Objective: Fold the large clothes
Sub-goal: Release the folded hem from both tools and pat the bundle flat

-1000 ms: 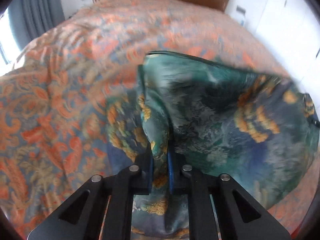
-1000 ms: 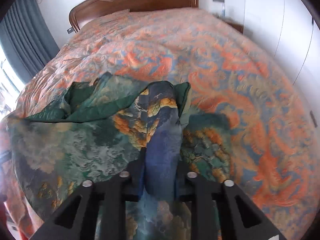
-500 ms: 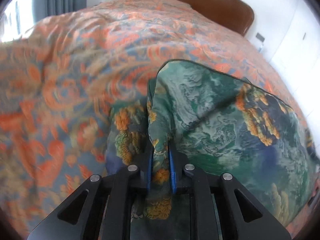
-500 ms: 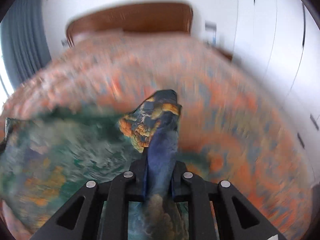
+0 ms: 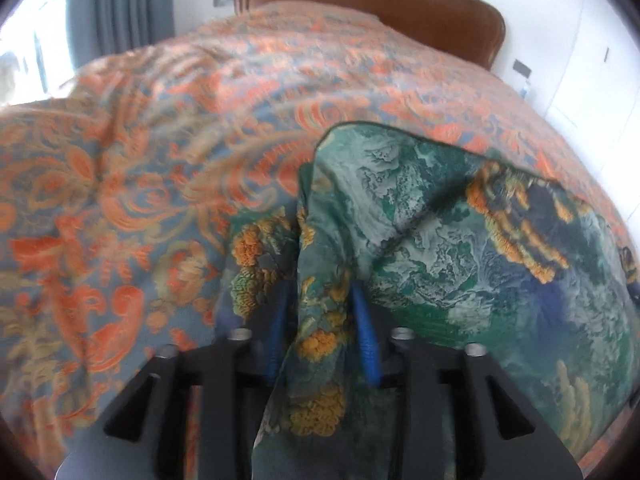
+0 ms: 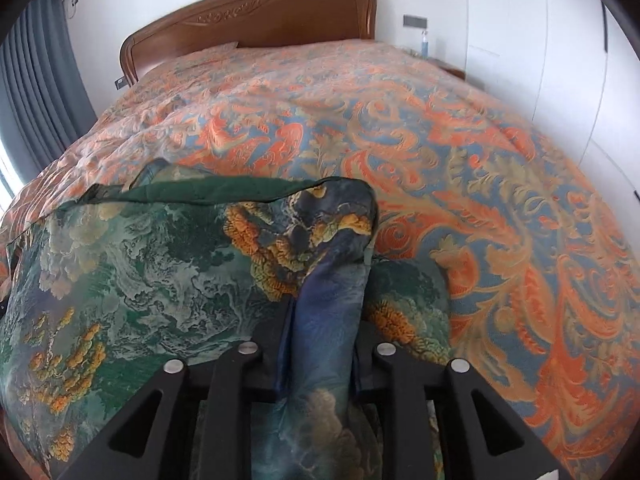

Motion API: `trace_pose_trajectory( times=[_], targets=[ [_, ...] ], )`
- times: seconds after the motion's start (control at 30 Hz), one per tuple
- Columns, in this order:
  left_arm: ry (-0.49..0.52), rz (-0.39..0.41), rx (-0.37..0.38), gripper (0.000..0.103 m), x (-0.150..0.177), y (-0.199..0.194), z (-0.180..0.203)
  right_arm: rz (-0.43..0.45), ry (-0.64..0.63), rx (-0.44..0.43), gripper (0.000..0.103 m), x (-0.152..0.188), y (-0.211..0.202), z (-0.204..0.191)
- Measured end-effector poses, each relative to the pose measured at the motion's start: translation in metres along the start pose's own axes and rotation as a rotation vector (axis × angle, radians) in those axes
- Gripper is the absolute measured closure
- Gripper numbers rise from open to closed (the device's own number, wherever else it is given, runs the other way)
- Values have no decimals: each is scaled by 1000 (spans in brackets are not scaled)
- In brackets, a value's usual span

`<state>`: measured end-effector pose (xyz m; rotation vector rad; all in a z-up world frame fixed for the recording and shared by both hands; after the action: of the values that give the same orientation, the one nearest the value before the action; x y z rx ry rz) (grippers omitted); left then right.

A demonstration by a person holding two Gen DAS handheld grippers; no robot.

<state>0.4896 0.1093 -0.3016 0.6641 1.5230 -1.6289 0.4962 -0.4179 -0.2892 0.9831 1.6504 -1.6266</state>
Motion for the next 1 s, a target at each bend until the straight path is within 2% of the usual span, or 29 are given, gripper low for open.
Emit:
trace_pose_trajectory(
  times=[0.03, 0.07, 0.1, 0.13, 0.27, 0.4, 0.53, 0.67, 0.73, 0.87, 1.0],
  targets=[
    [-10, 15, 0, 31, -3, -8, -1, 23, -3, 15, 67, -3, -9, 2],
    [-17, 46, -7, 21, -8, -22, -2, 45, -4, 35, 61, -7, -19, 4],
    [-16, 64, -7, 19, -11, -30, -2, 66, -2, 51, 45, -10, -29, 7],
    [-13, 80, 0, 19, -14, -39, -1, 102, 2, 67, 36, -15, -43, 9],
    [9, 101, 28, 15, -15, -73, 7, 194, -25, 72, 36, -28, -90, 6],
    [79, 117, 53, 11, -2, -102, 20, 230, -45, 8, 34, -21, -138, -9],
    [166, 95, 77, 11, 19, -117, 42, 210, -104, -57, 29, 8, -169, -34],
    [218, 88, 112, 11, 25, -134, 71, 144, -175, -58, 29, 45, -164, -49],
    [233, 89, 148, 8, 22, -143, 88, 125, -130, -37, 29, 58, -165, -46],
    [307, 78, 241, 5, 19, -150, 132, 143, 4, -67, 29, 75, -187, -50],
    [380, 31, 269, 5, 23, -131, 168, 190, 66, -97, 29, 83, -220, -55]
  ],
)
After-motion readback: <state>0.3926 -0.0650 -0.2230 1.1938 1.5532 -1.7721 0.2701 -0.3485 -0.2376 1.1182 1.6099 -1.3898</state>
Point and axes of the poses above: each gripper's, at about its wrist camera, not at the fingertips, and y roughly the way its jaws point, z to its right, x to its underside, the point moved 10 cm from there along y, roughly the way its jaws point, and after that the axes turned 14 degrees about z, right-handed, at the moved point
